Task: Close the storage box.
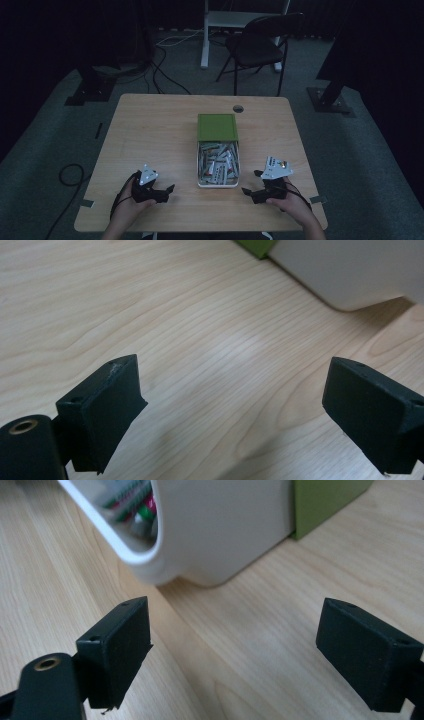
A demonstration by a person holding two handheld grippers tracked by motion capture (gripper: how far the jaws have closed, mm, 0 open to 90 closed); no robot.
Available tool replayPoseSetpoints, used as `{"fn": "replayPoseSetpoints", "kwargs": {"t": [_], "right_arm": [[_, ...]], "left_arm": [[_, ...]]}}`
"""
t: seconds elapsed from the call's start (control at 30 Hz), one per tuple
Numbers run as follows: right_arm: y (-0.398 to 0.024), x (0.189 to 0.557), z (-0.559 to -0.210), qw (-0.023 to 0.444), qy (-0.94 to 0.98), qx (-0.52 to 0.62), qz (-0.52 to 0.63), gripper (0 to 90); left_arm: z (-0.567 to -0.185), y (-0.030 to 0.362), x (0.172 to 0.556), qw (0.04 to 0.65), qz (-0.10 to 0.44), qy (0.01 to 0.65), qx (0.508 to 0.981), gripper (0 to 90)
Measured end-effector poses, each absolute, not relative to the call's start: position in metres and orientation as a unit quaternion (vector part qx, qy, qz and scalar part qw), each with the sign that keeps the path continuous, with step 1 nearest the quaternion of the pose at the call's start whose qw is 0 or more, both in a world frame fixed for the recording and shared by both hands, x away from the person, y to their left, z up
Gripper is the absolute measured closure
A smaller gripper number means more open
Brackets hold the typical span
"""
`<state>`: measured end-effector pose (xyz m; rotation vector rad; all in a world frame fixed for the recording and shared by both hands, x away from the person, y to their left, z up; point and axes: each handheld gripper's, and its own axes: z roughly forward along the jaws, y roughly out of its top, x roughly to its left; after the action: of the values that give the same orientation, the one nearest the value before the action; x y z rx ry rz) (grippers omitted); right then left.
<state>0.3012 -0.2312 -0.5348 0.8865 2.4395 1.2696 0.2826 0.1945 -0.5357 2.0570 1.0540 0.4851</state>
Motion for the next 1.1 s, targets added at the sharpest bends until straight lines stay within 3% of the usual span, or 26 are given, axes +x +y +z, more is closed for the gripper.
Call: {"fn": "replayPoseSetpoints", "kwargs": {"t": [0.3,0.53,0.67,1.1], "right_arm": [[-0.233,0.302,-0.524,0.135,0.813,0.31,0.473,13.0],[-0.23,0.299,-0.509,0.105,0.788,0.302,0.526,13.0],[-0.228,0.301,-0.504,0.11,0.778,0.303,0.539,13.1],[-0.221,0.312,-0.511,0.116,0.777,0.301,0.541,13.4]], "left_arm": [[-0.534,0.172,0.286,0.396,0.179,0.382,0.815,9.6],[-0.524,0.153,0.288,0.421,0.173,0.362,0.814,9.6],[-0.519,0.146,0.291,0.432,0.18,0.352,0.811,9.6],[-0.515,0.131,0.301,0.461,0.181,0.325,0.805,9.6]]}}
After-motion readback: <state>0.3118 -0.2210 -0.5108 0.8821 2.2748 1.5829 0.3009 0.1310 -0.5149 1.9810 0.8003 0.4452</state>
